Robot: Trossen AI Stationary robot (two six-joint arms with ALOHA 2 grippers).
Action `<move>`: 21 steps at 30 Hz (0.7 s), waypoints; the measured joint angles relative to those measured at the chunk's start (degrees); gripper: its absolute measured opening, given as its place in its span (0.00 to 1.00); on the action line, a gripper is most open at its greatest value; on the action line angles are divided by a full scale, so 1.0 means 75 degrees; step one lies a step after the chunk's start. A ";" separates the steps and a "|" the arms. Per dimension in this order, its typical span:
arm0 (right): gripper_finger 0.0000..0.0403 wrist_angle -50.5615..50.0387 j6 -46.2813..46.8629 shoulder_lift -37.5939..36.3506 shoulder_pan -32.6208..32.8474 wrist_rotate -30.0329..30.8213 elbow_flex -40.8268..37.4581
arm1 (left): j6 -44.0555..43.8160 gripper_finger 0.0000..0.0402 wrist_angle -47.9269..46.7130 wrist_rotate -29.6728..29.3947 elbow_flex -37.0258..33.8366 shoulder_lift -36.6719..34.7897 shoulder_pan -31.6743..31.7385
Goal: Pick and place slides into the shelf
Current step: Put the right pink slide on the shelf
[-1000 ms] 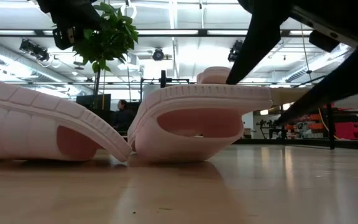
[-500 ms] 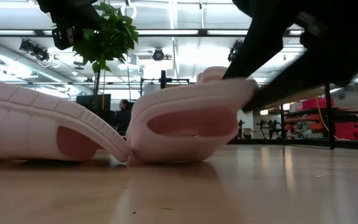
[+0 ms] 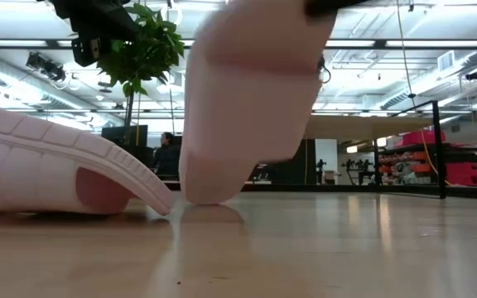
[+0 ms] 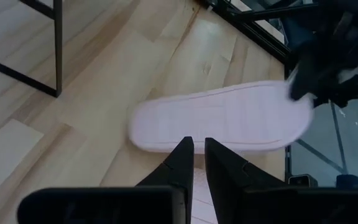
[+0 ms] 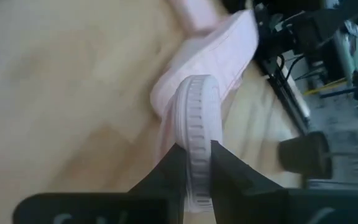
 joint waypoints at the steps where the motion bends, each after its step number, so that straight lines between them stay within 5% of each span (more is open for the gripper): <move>1: 0.12 -0.0010 0.0320 -0.0175 0.0000 -0.0165 0.0000 | 0.0030 0.11 0.0000 0.0000 0.0000 0.0000 0.0000; 10: 0.12 -0.0188 0.4304 -0.1510 -0.0176 -0.2378 0.0452 | 0.0055 0.11 0.0000 -0.0002 0.0000 0.0000 -0.0001; 16: 0.11 -0.0426 0.6822 -0.2099 -0.0487 -0.2935 0.0903 | 0.0050 0.11 0.0038 0.0000 0.0000 0.0000 0.0000; 21: 0.11 -0.1653 0.7771 -0.2278 -0.1083 -0.3837 0.1711 | 0.0048 0.11 0.0055 0.0000 0.0000 0.0000 -0.0001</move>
